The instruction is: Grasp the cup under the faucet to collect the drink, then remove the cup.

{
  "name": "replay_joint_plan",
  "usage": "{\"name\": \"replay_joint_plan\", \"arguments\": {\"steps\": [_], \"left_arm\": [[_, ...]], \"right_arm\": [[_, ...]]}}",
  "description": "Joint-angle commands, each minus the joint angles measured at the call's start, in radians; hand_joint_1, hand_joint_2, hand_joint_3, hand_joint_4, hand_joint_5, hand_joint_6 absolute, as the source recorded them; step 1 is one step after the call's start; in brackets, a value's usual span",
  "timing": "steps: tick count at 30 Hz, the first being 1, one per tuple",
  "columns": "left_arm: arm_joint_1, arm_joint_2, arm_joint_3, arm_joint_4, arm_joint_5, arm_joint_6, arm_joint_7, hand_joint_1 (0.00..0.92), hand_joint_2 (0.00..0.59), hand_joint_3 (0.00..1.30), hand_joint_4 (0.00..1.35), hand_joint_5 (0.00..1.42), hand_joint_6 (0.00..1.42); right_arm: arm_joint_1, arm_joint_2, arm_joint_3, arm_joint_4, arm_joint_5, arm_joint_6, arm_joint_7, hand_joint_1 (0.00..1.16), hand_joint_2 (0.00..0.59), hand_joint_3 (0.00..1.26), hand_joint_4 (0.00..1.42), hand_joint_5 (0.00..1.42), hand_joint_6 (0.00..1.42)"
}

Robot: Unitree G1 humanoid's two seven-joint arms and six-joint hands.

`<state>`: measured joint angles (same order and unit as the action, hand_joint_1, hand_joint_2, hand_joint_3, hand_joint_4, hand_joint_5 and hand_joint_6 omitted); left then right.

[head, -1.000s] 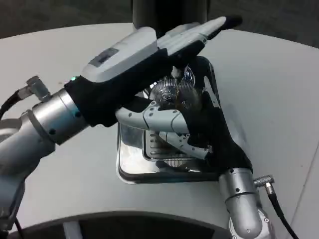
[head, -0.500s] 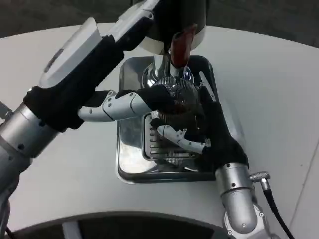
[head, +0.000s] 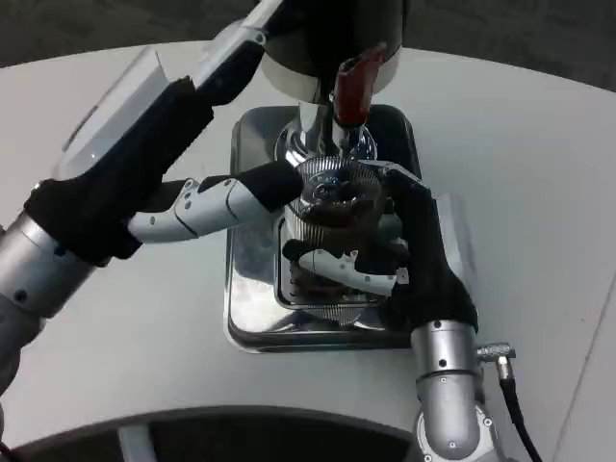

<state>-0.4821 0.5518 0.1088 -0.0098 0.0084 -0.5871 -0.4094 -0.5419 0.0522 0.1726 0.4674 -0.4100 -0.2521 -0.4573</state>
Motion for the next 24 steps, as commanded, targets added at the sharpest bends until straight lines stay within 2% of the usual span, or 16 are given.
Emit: {"name": "replay_joint_plan", "arguments": {"steps": [1, 10, 16, 24], "left_arm": [[0.016, 0.012, 0.007, -0.017, -0.003, 0.004, -0.002, 0.000, 0.148, 0.01, 0.00, 0.06, 0.01], [0.026, 0.011, 0.012, -0.028, -0.007, 0.007, 0.000, 0.000, 0.150, 0.01, 0.00, 0.05, 0.00], [0.052, 0.013, 0.027, -0.048, -0.005, 0.015, 0.005, 0.000, 0.152, 0.00, 0.00, 0.04, 0.00], [0.084, 0.034, 0.063, -0.072, -0.002, 0.026, 0.006, 0.000, 0.152, 0.00, 0.00, 0.02, 0.00]], "right_arm": [[0.022, 0.013, 0.006, -0.015, -0.016, -0.017, -0.038, 1.10, 0.148, 0.64, 0.81, 0.91, 1.15], [0.056, 0.014, 0.022, -0.099, -0.053, -0.011, -0.047, 1.11, 0.129, 0.65, 0.82, 0.92, 1.20], [0.107, 0.002, 0.043, -0.186, -0.079, 0.007, -0.011, 1.11, 0.129, 0.65, 0.82, 0.92, 1.22], [0.192, -0.017, 0.073, -0.313, -0.093, 0.050, 0.076, 1.11, 0.123, 0.65, 0.83, 0.92, 1.24]]}}
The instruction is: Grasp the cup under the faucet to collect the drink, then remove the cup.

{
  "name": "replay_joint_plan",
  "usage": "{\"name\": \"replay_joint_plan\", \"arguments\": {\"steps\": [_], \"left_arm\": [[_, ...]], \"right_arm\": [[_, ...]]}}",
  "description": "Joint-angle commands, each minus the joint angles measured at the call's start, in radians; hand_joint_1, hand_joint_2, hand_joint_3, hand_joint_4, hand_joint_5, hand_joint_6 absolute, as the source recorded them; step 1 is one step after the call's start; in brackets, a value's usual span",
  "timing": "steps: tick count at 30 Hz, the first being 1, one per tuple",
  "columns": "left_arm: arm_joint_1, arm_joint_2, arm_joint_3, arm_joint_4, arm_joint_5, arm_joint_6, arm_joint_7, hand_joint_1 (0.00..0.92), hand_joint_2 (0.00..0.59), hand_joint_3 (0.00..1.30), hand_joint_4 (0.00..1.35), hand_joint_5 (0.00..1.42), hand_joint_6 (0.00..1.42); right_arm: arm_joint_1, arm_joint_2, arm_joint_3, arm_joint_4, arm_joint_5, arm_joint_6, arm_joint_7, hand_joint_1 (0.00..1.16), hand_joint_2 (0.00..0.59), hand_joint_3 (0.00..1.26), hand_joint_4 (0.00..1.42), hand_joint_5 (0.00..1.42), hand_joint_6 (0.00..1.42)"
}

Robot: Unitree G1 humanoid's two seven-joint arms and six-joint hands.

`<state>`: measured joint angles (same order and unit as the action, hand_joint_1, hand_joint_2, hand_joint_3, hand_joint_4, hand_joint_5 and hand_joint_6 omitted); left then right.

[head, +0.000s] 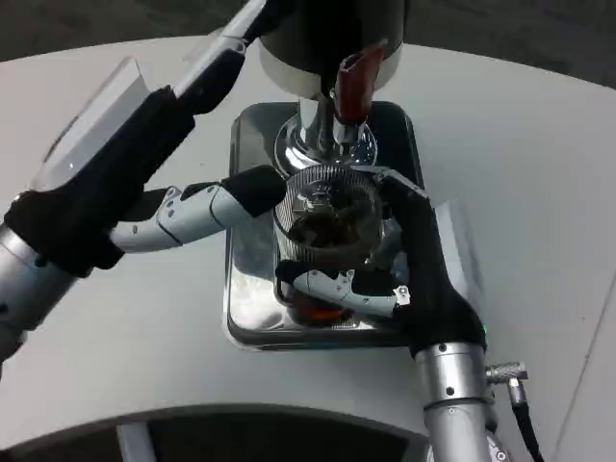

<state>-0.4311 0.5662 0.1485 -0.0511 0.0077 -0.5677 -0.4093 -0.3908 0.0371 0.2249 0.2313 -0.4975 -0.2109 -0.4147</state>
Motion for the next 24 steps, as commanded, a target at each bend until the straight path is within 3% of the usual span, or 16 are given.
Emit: {"name": "replay_joint_plan", "arguments": {"steps": [1, 5, 12, 18, 24], "left_arm": [[0.038, 0.020, 0.026, -0.034, 0.000, 0.007, 0.007, 0.000, 0.152, 0.00, 0.00, 0.02, 0.00], [0.077, 0.020, 0.050, -0.058, 0.018, -0.002, 0.020, 0.000, 0.154, 0.00, 0.00, 0.00, 0.00], [0.193, 0.044, 0.128, -0.133, 0.132, 0.076, 0.065, 0.000, 0.151, 0.00, 0.00, 0.00, 0.00], [0.326, 0.096, 0.166, -0.199, 0.232, 0.150, 0.047, 0.000, 0.127, 0.00, 0.00, 0.00, 0.00], [0.432, 0.145, 0.161, -0.248, 0.293, 0.171, 0.026, 0.000, 0.119, 0.00, 0.00, 0.00, 0.00]], "right_arm": [[0.053, -0.003, 0.024, -0.090, -0.005, 0.014, 0.044, 1.11, 0.123, 0.65, 0.83, 0.92, 1.24], [0.105, 0.001, 0.040, -0.152, -0.015, 0.027, 0.059, 1.11, 0.122, 0.65, 0.83, 0.92, 1.25], [0.192, -0.008, 0.042, -0.298, -0.023, 0.069, 0.107, 1.11, 0.121, 0.65, 0.83, 0.92, 1.27], [0.258, -0.040, 0.042, -0.426, -0.022, 0.099, 0.191, 1.11, 0.121, 0.65, 0.84, 0.92, 1.27], [0.309, -0.062, 0.030, -0.524, -0.009, 0.113, 0.250, 1.11, 0.121, 0.65, 0.84, 0.92, 1.28]]}}
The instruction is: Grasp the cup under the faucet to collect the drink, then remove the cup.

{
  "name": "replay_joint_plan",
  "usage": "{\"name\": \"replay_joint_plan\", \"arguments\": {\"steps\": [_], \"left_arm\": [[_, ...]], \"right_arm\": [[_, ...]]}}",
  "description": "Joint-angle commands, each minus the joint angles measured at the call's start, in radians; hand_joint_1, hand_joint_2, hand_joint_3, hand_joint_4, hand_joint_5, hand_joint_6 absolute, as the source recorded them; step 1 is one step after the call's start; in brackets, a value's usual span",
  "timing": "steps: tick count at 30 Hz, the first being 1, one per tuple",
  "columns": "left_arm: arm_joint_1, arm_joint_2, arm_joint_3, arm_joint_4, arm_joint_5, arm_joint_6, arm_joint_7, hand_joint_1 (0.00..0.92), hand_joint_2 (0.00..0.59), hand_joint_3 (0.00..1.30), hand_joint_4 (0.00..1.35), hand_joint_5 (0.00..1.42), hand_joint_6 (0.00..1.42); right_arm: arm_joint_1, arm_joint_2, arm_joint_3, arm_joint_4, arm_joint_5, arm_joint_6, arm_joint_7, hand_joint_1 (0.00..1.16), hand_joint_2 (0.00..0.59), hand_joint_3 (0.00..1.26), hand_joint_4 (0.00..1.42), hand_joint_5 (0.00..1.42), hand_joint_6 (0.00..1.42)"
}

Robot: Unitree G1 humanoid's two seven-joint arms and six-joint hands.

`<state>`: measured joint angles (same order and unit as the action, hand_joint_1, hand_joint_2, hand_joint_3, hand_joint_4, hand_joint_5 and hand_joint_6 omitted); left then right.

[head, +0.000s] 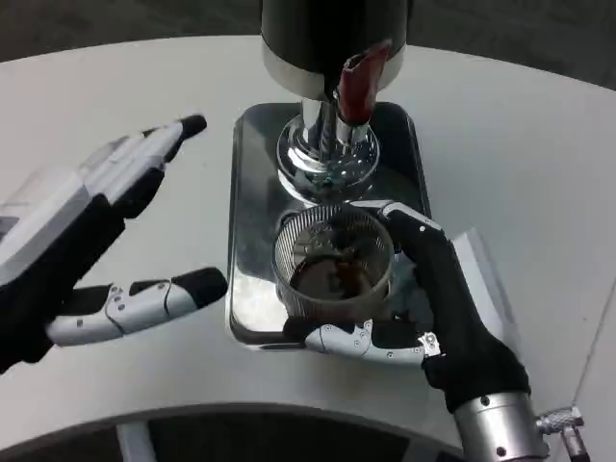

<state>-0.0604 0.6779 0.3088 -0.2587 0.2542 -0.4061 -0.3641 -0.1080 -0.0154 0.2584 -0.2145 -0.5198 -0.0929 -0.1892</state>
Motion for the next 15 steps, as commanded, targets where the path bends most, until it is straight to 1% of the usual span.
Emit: {"name": "replay_joint_plan", "arguments": {"steps": [1, 3, 8, 10, 13, 14, 15], "left_arm": [[0.074, 0.037, -0.003, -0.049, 0.055, 0.011, -0.021, 0.000, 0.118, 0.00, 0.00, 0.00, 0.00], [0.094, 0.042, -0.008, -0.066, 0.069, 0.016, -0.025, 0.000, 0.107, 0.00, 0.00, 0.00, 0.00], [0.156, 0.064, -0.039, -0.138, 0.148, 0.049, -0.065, 0.000, 0.096, 0.00, 0.00, 0.00, 0.00], [0.176, 0.067, -0.045, -0.162, 0.173, 0.063, -0.073, 0.000, 0.078, 0.00, 0.00, 0.00, 0.00], [0.213, 0.052, -0.047, -0.201, 0.202, 0.070, -0.064, 0.000, 0.073, 0.00, 0.00, 0.00, 0.00], [0.227, 0.045, -0.046, -0.212, 0.217, 0.066, -0.053, 0.000, 0.061, 0.00, 0.00, 0.00, 0.00], [0.249, 0.029, -0.042, -0.223, 0.230, 0.057, -0.032, 0.000, 0.057, 0.00, 0.00, 0.00, 0.00]], "right_arm": [[0.033, -0.012, -0.005, -0.093, 0.016, -0.003, 0.035, 1.11, 0.121, 0.65, 0.84, 0.92, 1.28], [0.044, -0.015, -0.009, -0.116, 0.020, 0.001, 0.051, 1.11, 0.121, 0.66, 0.84, 0.92, 1.28], [0.069, -0.030, -0.021, -0.188, 0.045, 0.013, 0.103, 1.11, 0.121, 0.66, 0.84, 0.92, 1.28], [0.075, -0.034, -0.027, -0.213, 0.058, 0.021, 0.122, 1.11, 0.121, 0.66, 0.84, 0.92, 1.28], [0.093, -0.038, -0.037, -0.263, 0.076, 0.031, 0.149, 1.11, 0.121, 0.67, 0.84, 0.92, 1.28], [0.101, -0.043, -0.038, -0.282, 0.084, 0.035, 0.164, 1.11, 0.121, 0.67, 0.84, 0.92, 1.28], [0.106, -0.045, -0.039, -0.294, 0.089, 0.038, 0.175, 1.11, 0.121, 0.67, 0.84, 0.92, 1.28]]}}
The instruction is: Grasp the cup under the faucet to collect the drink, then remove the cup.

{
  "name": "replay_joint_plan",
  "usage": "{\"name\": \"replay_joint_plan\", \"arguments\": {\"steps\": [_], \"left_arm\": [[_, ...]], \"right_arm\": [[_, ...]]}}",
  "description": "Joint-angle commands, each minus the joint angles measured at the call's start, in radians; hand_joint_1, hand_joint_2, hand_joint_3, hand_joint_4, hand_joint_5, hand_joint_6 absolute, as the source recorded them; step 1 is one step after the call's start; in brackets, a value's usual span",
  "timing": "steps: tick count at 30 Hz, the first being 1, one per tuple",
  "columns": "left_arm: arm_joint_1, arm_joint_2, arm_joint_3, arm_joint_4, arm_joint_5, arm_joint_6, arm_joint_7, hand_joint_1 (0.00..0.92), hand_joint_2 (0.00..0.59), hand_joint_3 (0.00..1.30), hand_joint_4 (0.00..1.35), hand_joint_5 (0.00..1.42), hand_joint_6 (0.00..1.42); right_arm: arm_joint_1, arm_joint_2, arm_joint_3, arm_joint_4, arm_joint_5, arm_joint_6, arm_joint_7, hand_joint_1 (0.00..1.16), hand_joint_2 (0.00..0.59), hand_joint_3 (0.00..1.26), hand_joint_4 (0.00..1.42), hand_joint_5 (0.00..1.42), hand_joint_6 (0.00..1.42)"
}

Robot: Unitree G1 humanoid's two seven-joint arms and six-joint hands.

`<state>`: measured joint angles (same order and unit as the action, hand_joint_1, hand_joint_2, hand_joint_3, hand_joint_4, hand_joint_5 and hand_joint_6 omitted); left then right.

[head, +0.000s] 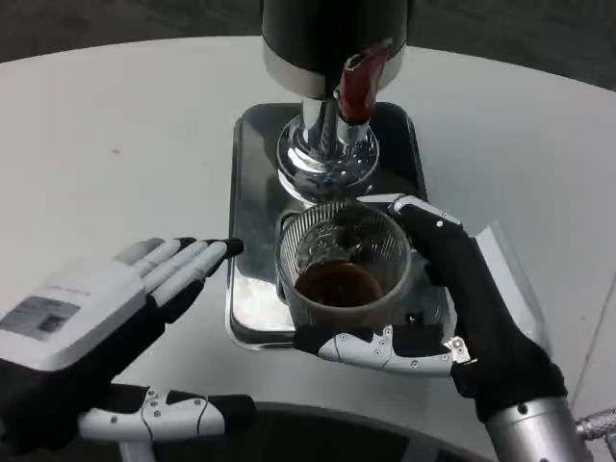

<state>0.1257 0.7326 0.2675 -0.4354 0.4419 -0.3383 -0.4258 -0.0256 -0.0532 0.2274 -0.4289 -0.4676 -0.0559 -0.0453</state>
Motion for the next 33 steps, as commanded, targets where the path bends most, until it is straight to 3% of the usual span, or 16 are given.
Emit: {"name": "replay_joint_plan", "arguments": {"steps": [1, 11, 24, 33], "left_arm": [[0.078, -0.037, 0.003, -0.054, 0.051, -0.016, 0.044, 0.000, 0.056, 0.00, 0.00, 0.00, 0.00], [0.163, -0.123, 0.059, -0.139, 0.127, -0.075, 0.179, 0.000, 0.048, 0.00, 0.00, 0.00, 0.00], [0.261, -0.189, 0.035, -0.228, 0.186, -0.099, 0.189, 0.000, 0.044, 0.00, 0.00, 0.00, 0.00], [0.303, -0.224, 0.021, -0.279, 0.204, -0.094, 0.182, 0.000, 0.042, 0.00, 0.00, 0.00, 0.00]], "right_arm": [[0.035, -0.015, -0.011, -0.103, 0.048, 0.006, 0.051, 1.11, 0.121, 0.67, 0.84, 0.92, 1.28], [0.136, -0.042, -0.014, -0.306, 0.108, 0.091, 0.164, 1.11, 0.121, 0.67, 0.85, 0.93, 1.30], [0.243, -0.065, -0.009, -0.478, 0.155, 0.174, 0.245, 1.11, 0.121, 0.67, 0.85, 0.93, 1.31], [0.306, -0.086, -0.030, -0.548, 0.187, 0.185, 0.264, 1.11, 0.121, 0.67, 0.86, 0.93, 1.31]]}}
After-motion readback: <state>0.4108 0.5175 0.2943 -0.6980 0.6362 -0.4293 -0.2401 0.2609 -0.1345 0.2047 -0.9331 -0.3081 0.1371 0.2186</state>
